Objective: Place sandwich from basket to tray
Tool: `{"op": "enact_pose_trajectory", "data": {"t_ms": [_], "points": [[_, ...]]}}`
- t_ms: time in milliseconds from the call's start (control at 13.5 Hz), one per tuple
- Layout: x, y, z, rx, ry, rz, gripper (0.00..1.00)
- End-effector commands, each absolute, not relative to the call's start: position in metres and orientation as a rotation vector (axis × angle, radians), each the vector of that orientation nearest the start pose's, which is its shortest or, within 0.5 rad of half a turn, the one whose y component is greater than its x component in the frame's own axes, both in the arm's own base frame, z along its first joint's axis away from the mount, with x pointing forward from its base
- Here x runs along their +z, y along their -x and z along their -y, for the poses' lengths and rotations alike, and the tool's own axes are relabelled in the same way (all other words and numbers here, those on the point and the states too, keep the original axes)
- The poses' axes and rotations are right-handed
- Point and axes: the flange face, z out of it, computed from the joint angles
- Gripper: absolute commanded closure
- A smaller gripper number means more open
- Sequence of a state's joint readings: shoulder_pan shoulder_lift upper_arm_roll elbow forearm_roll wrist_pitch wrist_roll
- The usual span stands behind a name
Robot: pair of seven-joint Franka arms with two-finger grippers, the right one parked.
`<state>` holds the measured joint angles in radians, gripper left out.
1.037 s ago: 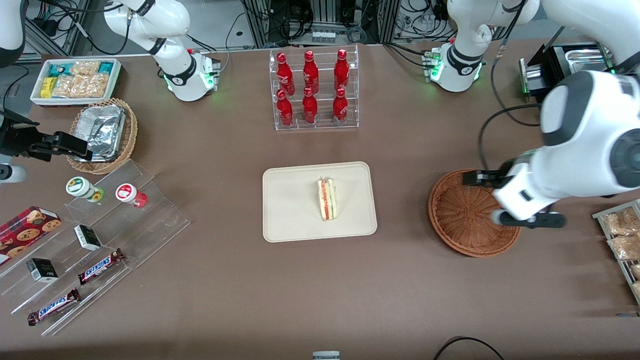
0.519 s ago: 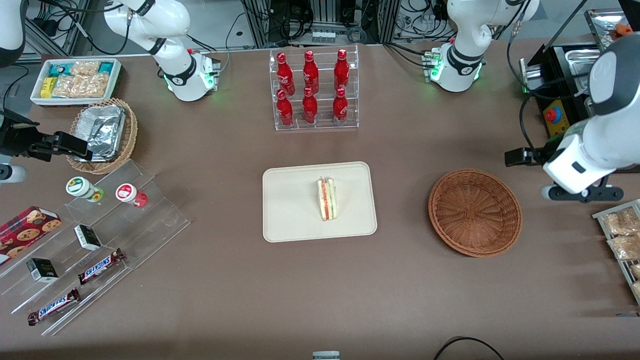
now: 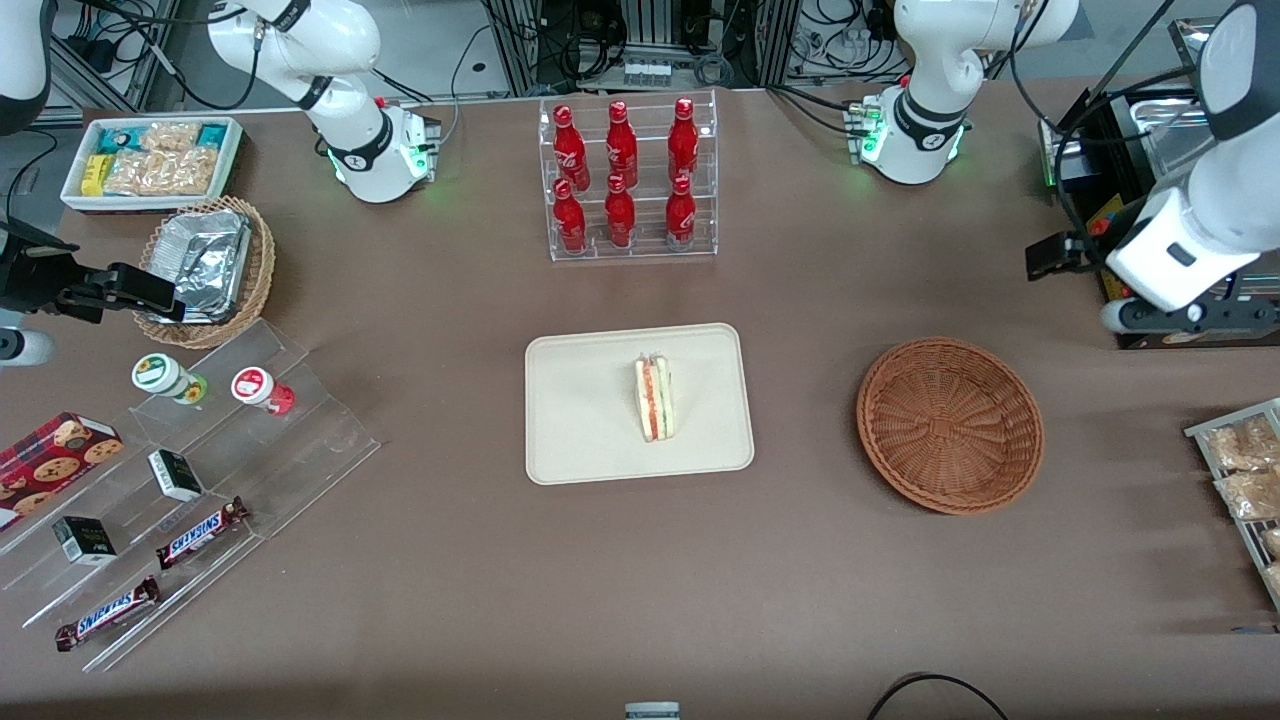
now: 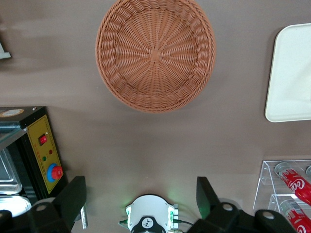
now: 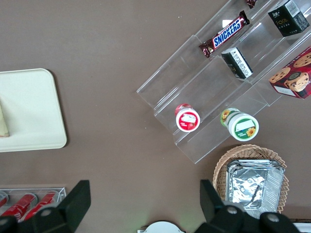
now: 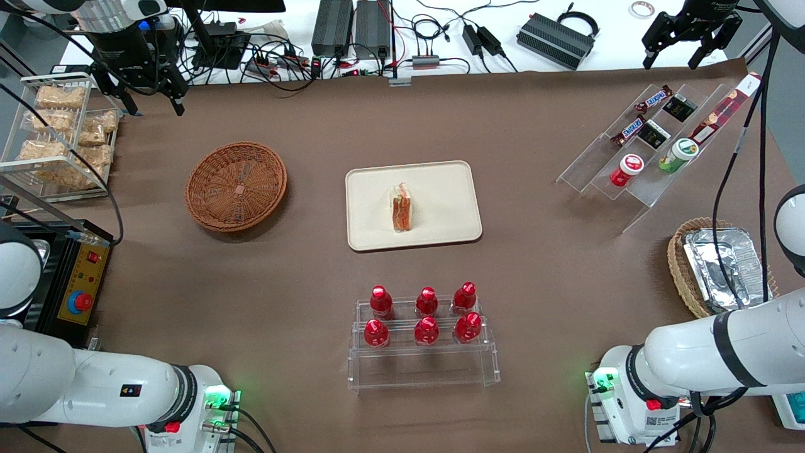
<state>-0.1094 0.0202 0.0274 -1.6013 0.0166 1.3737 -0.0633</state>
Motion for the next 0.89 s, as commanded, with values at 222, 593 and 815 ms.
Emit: {"op": "enact_pose_trajectory", "data": {"t_ms": [222, 593, 815], "points": [[0.596, -0.514, 0.01, 0.39, 3.073, -0.018, 0.0], [0.608, -0.505, -0.004, 0.373, 3.077, -0.004, 0.0], [0.613, -0.502, -0.004, 0.359, 3.077, -0.001, 0.0]]}}
